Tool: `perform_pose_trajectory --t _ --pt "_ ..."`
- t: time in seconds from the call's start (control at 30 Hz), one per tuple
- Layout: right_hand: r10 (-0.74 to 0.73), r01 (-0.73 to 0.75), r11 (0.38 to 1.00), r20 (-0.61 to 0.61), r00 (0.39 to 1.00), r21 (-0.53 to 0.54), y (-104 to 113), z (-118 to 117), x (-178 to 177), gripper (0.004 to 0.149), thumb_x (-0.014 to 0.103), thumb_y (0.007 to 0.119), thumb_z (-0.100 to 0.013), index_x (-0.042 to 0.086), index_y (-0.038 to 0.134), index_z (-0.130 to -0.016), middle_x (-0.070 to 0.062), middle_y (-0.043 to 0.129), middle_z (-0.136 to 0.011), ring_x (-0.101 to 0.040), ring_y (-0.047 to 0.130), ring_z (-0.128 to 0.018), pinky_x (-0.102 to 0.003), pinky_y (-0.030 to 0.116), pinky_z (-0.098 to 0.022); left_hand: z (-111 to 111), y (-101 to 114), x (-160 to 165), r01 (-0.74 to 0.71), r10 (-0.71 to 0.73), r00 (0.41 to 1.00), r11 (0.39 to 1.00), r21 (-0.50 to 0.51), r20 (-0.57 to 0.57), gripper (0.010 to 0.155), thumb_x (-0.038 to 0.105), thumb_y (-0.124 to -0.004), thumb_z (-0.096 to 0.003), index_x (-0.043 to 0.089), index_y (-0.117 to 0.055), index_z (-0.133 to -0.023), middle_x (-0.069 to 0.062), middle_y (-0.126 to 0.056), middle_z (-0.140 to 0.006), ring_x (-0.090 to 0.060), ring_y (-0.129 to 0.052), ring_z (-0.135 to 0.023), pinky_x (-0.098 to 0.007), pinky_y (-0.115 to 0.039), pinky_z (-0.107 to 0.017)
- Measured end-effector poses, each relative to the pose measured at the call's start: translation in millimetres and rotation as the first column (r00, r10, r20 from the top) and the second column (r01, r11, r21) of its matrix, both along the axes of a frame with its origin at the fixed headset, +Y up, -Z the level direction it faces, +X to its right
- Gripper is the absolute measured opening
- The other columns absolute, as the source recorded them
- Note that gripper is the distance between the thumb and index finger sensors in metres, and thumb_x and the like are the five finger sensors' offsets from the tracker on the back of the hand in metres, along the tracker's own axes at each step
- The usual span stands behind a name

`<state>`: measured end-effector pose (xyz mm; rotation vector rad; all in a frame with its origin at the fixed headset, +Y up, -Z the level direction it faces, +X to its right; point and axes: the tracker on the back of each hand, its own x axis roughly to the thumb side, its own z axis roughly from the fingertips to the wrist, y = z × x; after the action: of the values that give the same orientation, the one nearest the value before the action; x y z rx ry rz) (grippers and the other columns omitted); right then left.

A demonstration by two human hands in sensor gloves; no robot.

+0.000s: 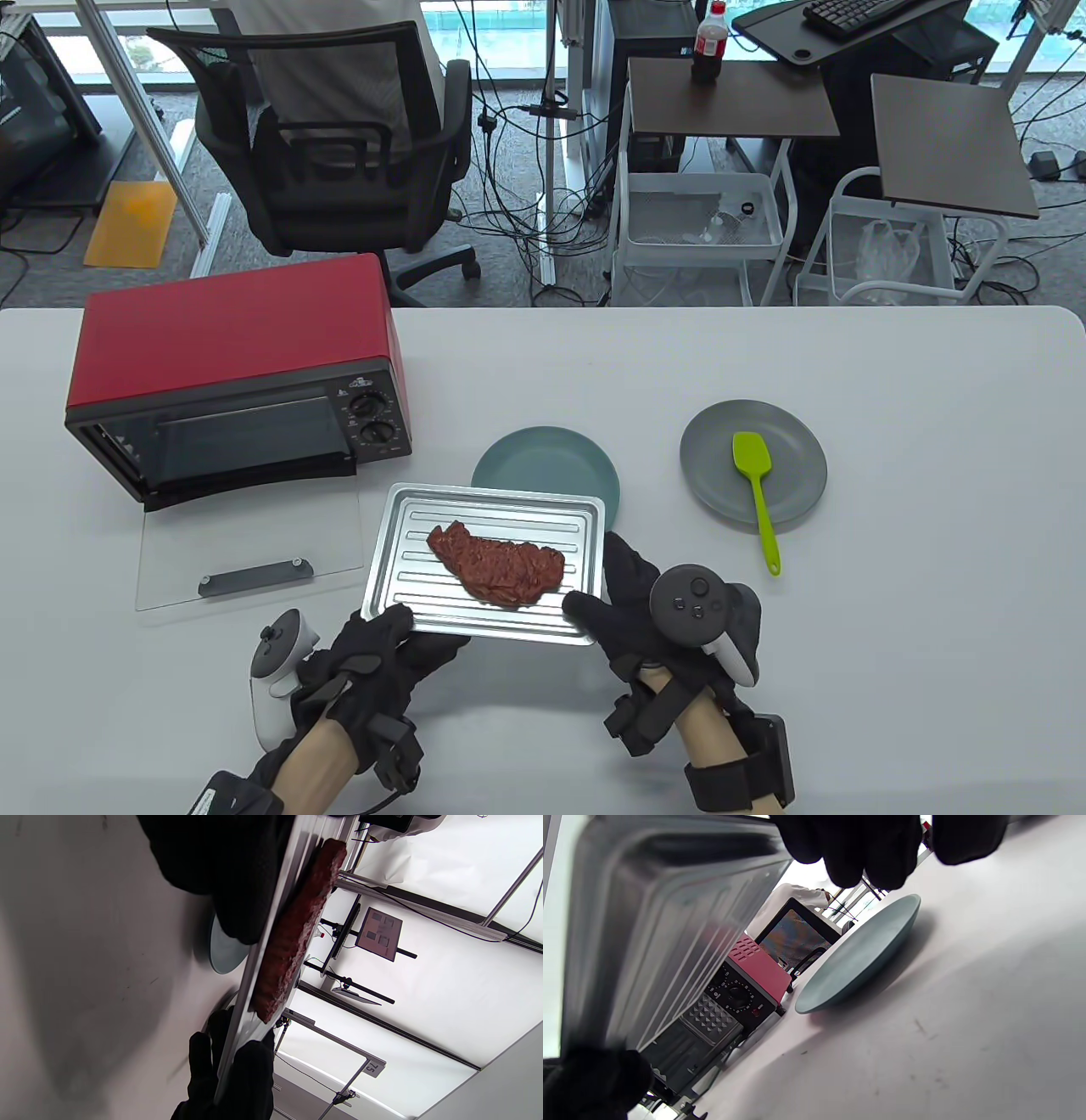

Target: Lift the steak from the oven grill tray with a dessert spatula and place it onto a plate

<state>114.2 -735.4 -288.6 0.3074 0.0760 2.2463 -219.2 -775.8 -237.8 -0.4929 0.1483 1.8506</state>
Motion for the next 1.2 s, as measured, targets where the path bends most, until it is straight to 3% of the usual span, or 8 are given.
perform_pose_trajectory --t 0.27,0.57,0.67,0.9,1.03,1.2 --pt "-0.193 0.198 0.979 0.098 0.976 -0.048 4 -1 9 0.07 0.03 0.089 -0.051 -0.003 0.052 -0.1 -0.026 0.078 -0.09 -0.045 0.091 -0.072 -0.05 0.088 -0.05 0 -2 3 -0.015 0.016 1.0 1.0 -0.014 0.024 0.055 0.044 -0.062 -0.0607 0.015 -0.025 -0.09 0.004 -0.057 -0.097 -0.001 -0.1 -0.082 -0.031 -0.08 -0.072" --pt "-0.308 0.326 0.94 0.162 0.938 -0.1 4 -1 15 0.058 0.019 0.093 -0.048 0.0 0.064 -0.094 -0.024 0.087 -0.081 -0.036 0.104 -0.056 -0.03 0.101 -0.037 1 -2 6 -0.021 0.023 0.998 0.999 -0.026 0.053 0.055 0.043 -0.061 -0.061 0.015 -0.024 -0.09 0.004 -0.057 -0.098 -0.002 -0.099 -0.083 -0.033 -0.079 -0.072" --pt "-0.364 0.392 0.911 0.199 0.91 -0.129 3 -1 18 0.054 0.016 0.095 -0.047 -0.001 0.068 -0.091 -0.023 0.092 -0.075 -0.03 0.11 -0.047 -0.018 0.105 -0.03 0 -3 8 -0.021 0.023 0.998 0.999 -0.031 0.067 0.055 0.043 -0.061 -0.061 0.015 -0.024 -0.091 0.003 -0.057 -0.098 -0.002 -0.099 -0.084 -0.033 -0.078 -0.072" --pt "-0.442 0.486 0.859 0.244 0.863 -0.164 3 -2 27 0.051 0.013 0.095 -0.047 -0.002 0.071 -0.09 -0.02 0.094 -0.071 -0.026 0.112 -0.042 -0.015 0.106 -0.025 -2 -4 11 0.005 -0.003 0.993 1.0 -0.022 0.117 0.058 0.047 -0.064 -0.0606 0.017 -0.026 -0.092 0.003 -0.057 -0.099 -0.003 -0.097 -0.083 -0.036 -0.075 -0.072" --pt "-0.471 0.524 0.833 0.271 0.84 -0.175 5 -2 33 0.05 0.011 0.094 -0.047 -0.002 0.071 -0.089 -0.02 0.094 -0.07 -0.027 0.112 -0.041 -0.017 0.107 -0.024 -4 3 13 0.076 -0.084 0.986 0.995 0.056 0.143 0.071 0.06 -0.064 -0.0571 0.018 -0.021 -0.094 -0.001 -0.046 -0.104 -0.016 -0.086 -0.093 -0.049 -0.067 -0.072" --pt "-0.489 0.545 0.82 0.28 0.826 -0.173 9 0 38 0.05 0.01 0.095 -0.047 -0.002 0.072 -0.089 -0.02 0.094 -0.07 -0.027 0.112 -0.04 -0.017 0.107 -0.023 -6 17 7 0.238 -0.256 0.963 0.955 0.178 0.085 0.089 0.073 -0.063 -0.0528 0.017 -0.01 -0.097 -0.009 -0.03 -0.108 -0.026 -0.07 -0.103 -0.065 -0.056 -0.07"
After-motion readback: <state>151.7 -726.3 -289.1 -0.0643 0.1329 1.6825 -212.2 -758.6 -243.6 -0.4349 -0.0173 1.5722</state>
